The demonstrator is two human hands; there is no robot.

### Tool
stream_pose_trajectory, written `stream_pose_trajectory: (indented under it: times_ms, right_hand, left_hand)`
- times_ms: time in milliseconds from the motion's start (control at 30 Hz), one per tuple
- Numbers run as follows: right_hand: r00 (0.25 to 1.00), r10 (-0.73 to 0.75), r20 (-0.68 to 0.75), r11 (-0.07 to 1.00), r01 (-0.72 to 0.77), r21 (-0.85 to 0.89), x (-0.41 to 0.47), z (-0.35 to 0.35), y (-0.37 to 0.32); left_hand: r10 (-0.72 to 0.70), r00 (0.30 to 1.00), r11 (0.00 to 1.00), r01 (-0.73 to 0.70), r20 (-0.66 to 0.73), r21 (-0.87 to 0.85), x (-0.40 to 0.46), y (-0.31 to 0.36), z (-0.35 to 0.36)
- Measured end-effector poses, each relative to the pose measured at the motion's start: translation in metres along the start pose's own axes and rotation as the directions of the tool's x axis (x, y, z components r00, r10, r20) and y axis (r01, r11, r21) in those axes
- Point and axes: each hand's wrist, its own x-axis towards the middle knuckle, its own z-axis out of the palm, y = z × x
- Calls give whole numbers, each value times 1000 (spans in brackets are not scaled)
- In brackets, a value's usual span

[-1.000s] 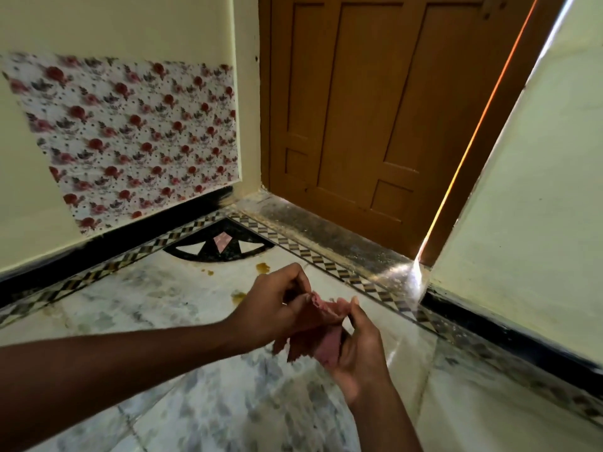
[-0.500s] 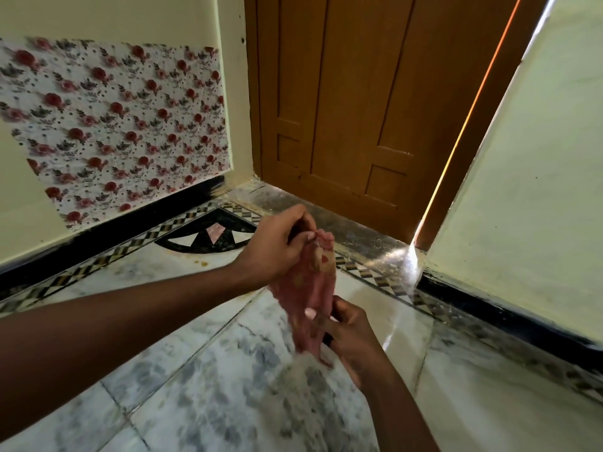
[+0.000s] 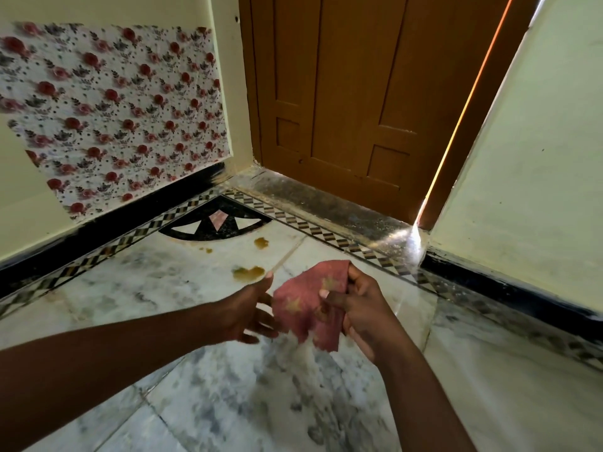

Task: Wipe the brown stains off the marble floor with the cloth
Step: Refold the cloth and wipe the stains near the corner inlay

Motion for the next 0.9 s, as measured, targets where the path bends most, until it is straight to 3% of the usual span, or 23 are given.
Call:
stream_pose_trajectory:
  times_ms: [67,200,333,500,633,767,900]
  right_hand:
    - [1000,-8,26,999,7,39,-1,-1,-5]
    - [998,-32,49,998,30,52,-3,6,-12]
    - [998,-50,30,998,51,-31,-6,11,-17]
    - [995,-80,-58,992,73,-107,-8,7,-27]
    - [965,-138,-221,981,103,-166,-3,1,-26]
    - [909,-182,-375,967,96,-236,7,-2,-12]
    - [921,-222,-319,960,149,-237,8,-4,-11]
  left_hand:
    - [27,995,994,-17,93,-109,-12,-8,6]
    - [185,982,939,-165,36,-301,-19,0,17]
    - [289,949,919,-237,129,-314,-26,16,18]
    - [378,926,857,-353,-9,-375,-25,23,22]
    - [471,879,807,-464,-76,-365,-29,30,20]
    - [578,797,758,-604,-176,-247,-34,37,16]
    - [672,695,707,-705,-256,-57,-39,38,13]
